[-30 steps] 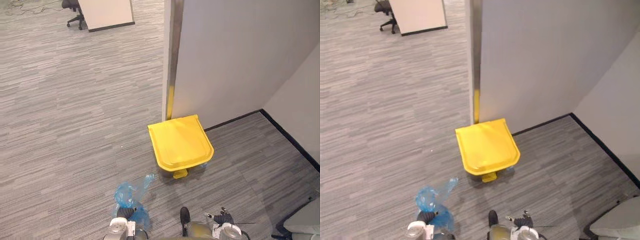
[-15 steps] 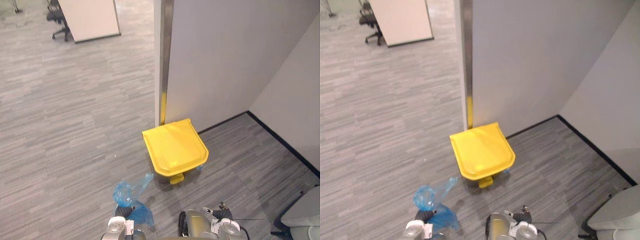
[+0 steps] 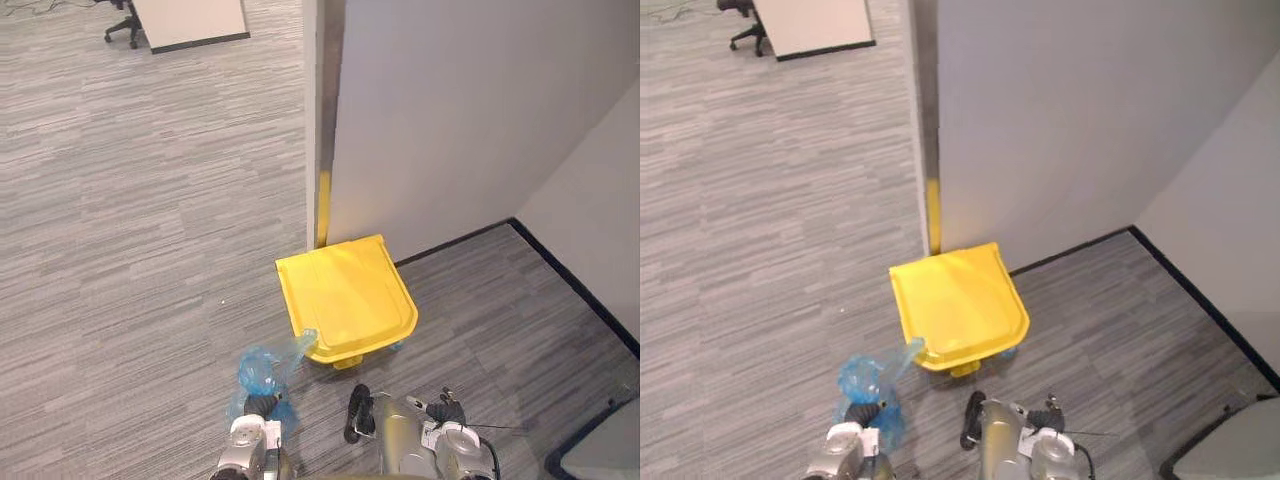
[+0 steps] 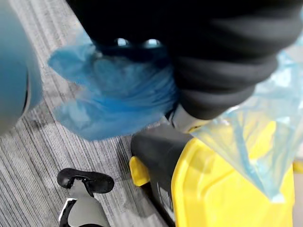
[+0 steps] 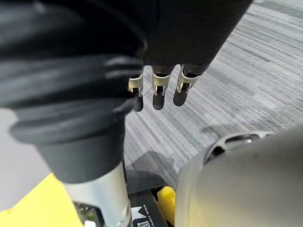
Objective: Gather rubbish on tea table into small bin, then transfer packed bag to large trash can.
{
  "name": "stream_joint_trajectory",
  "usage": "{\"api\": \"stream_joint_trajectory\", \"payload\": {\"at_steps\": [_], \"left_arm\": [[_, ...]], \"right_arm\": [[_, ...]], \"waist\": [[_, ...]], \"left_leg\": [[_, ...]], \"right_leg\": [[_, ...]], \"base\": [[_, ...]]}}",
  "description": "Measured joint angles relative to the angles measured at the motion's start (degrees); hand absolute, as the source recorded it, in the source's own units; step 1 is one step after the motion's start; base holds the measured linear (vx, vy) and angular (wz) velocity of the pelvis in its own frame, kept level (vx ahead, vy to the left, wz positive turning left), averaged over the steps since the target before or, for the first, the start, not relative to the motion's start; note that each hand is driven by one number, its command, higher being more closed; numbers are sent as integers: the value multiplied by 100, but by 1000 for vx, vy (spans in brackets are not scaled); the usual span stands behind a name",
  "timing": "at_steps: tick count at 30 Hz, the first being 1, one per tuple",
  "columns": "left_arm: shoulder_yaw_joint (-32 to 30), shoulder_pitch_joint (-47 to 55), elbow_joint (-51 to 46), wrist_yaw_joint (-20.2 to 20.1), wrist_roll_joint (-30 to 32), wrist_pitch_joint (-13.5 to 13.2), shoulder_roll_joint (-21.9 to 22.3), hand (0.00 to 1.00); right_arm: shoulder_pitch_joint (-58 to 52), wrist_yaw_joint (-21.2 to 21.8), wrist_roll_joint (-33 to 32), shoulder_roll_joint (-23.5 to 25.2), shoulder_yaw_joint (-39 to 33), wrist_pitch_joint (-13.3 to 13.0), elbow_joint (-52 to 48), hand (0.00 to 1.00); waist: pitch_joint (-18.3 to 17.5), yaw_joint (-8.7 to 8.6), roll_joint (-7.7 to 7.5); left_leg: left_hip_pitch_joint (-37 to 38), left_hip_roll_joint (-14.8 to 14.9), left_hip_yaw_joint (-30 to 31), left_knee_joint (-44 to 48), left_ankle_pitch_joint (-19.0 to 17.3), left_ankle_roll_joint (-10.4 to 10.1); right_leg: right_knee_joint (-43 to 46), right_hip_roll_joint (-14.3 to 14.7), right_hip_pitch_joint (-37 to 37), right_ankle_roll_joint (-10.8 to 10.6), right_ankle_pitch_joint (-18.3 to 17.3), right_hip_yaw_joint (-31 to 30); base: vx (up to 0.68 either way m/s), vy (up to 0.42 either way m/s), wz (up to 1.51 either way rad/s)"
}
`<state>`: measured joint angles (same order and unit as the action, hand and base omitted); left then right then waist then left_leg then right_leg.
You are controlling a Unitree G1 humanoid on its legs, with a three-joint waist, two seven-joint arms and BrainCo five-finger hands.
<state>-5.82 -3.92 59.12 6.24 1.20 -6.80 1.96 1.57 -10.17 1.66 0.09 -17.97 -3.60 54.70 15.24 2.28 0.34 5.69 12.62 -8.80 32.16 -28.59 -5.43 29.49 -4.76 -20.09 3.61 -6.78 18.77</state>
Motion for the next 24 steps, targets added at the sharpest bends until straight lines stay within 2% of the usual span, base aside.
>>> {"api": "stream_joint_trajectory", "payload": {"at_steps": [8, 10, 11, 13, 15, 16, 17, 18, 19, 20, 21, 22, 23, 24], "left_arm": [[15, 146, 0, -27, 30, 28, 136, 100], [14, 207, -3, -24, 30, 28, 119, 100], [14, 280, -6, -23, 30, 29, 92, 100], [17, 298, -5, -22, 30, 30, 89, 100], [48, 305, 0, -22, 29, 30, 89, 100], [84, 303, 4, -24, 29, 30, 82, 100], [81, 302, 5, -22, 28, 31, 75, 100], [78, 305, 1, -23, 29, 25, 63, 100], [86, 295, 0, -21, 19, 16, 44, 100], [148, 301, 2, -10, -11, 25, -13, 100], [166, 315, 3, -7, -20, 33, -42, 100], [165, 318, 5, -2, -22, 64, -65, 100], [120, 344, 43, -3, -25, 111, -75, 100], [115, 368, 10, -18, -26, 102, -35, 100]], "right_arm": [[-225, 5, 14, -57, 129, 17, 4, 0], [-275, 9, 27, -53, 160, 20, 29, 0], [-283, 12, 60, -49, 267, 33, 60, 0], [-281, 16, 66, -43, 311, 33, 72, 0], [-282, 21, 67, -48, 366, 32, 101, 0], [-291, 28, 67, -49, 367, 31, 112, 0], [-339, 41, 67, -40, 366, 31, 123, 0], [-367, 44, 68, -51, 362, 32, 110, 0], [-367, 51, 60, -42, 347, 34, -1, 0], [-421, 52, 42, -7, 314, 10, 0, 0], [-495, 50, 47, 9, 290, 17, 30, 0], [-518, 65, 54, 39, 296, 16, 71, 0], [-521, 80, 60, 48, 297, 5, 72, 0], [-452, 77, 59, -18, 265, 10, 59, 0]], "waist": [[-444, 5, 124], [-528, 6, 96], [-590, 16, 32], [-615, 17, 5], [-637, 19, -28], [-645, 17, -55], [-700, 45, -107], [-728, 85, -103], [-720, 68, -60], [-734, -35, -182], [-750, -38, -261], [-810, -11, -404], [-934, 107, -240], [-1072, 221, -17]], "left_leg": [[173, 178, 29, -342, 43, -133], [345, 158, 3, -465, 89, -211], [459, 86, -42, -635, 145, -297], [493, 32, -106, -725, 181, -332], [528, -72, -172, -808, 262, -315], [528, -133, -183, -828, 338, -255], [530, -215, -276, -1055, 610, -148], [526, -191, -351, -1162, 701, -121], [508, -160, -366, -1305, 754, -110], [542, -220, -329, -1430, 784, -169], [513, -258, -277, -1387, 793, -186], [446, -339, -224, -1263, 787, -192], [321, -311, -211, -1506, 795, -31], [160, -292, -216, -1724, 852, 110]], "right_leg": [[-82, 49, 212, 72, 41, 217], [-78, 46, 331, 55, 52, 184], [-74, 25, 342, 35, 71, 99], [-87, -16, 335, 22, 114, 66], [-138, -70, 334, -4, 215, 0], [-179, -98, 334, -36, 384, -38], [-500, -52, 355, -200, 736, -235], [-596, -16, 353, -287, 799, -365], [1, -102, 215, -322, 429, -573], [1258, -301, 157, -370, -149, -718], [1680, -396, 195, -435, -360, -809], [1630, -343, 223, -505, -372, -860], [550, 47, 494, -629, -332, -984], [252, 200, 574, -572, -504, -1120]], "base": [[64, -2, 14], [38, 34, 10], [5, 27, -3], [-41, 25, -5], [-89, 22, -7], [-182, 31, -10], [-190, 27, -12], [-162, 21, 5], [-125, -17, 51], [-116, -34, 73], [-177, -104, 64], [-188, -89, 0], [-229, -66, -49], [-198, -7, -73]]}}
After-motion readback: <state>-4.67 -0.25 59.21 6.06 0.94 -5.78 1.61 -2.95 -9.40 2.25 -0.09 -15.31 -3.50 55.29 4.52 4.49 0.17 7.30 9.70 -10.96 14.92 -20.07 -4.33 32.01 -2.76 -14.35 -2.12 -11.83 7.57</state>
